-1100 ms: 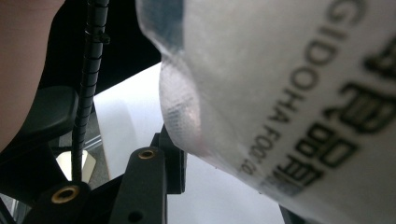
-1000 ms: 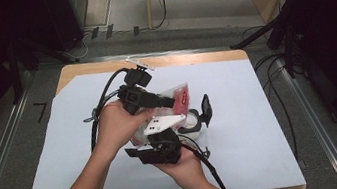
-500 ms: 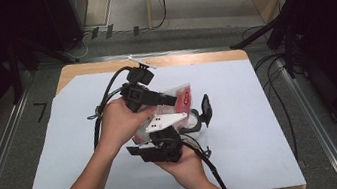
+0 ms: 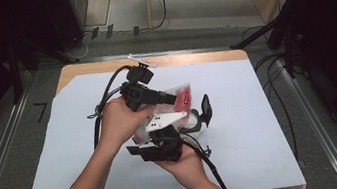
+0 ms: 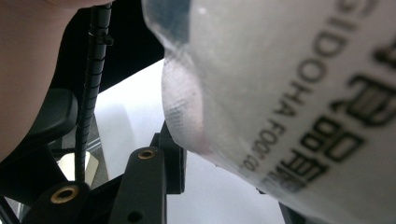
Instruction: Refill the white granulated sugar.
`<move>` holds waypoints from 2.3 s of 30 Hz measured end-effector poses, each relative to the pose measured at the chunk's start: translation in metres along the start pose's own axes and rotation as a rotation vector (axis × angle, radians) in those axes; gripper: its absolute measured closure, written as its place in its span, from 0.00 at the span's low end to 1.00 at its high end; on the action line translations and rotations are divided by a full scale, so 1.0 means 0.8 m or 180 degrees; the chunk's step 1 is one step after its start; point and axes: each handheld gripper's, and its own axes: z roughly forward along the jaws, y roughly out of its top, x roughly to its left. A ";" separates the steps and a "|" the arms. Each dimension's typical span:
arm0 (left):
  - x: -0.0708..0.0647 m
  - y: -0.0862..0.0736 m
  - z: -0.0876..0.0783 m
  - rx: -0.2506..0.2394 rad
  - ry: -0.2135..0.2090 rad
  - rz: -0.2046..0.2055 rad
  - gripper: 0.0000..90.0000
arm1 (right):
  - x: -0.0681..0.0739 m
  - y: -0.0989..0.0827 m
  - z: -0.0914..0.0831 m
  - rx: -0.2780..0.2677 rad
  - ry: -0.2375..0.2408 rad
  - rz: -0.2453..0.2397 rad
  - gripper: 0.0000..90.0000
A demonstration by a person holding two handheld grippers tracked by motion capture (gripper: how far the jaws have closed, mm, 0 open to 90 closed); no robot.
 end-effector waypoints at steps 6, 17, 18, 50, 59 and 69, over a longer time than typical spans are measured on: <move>-0.001 0.001 -0.001 -0.0008 0.0017 0.0017 0.82 | 0.000 0.000 0.000 -0.0012 0.0006 0.0005 0.70; 0.000 0.003 0.001 -0.0040 0.0011 0.0032 0.82 | -0.001 0.000 -0.001 -0.0019 -0.0016 -0.0014 0.70; 0.000 0.003 0.000 -0.0043 0.0014 0.0034 0.82 | -0.002 0.001 -0.001 -0.0017 -0.0012 -0.0014 0.70; -0.007 0.003 0.001 0.0011 0.0023 0.0064 0.82 | 0.001 -0.001 -0.001 -0.0027 -0.0051 -0.0085 0.71; -0.007 0.003 0.001 0.0037 0.0028 0.0094 0.82 | 0.002 -0.002 0.000 -0.0046 -0.0062 -0.0119 0.71; -0.008 0.003 0.001 0.0056 0.0015 0.0098 0.81 | 0.002 -0.004 0.000 -0.0054 -0.0068 -0.0138 0.71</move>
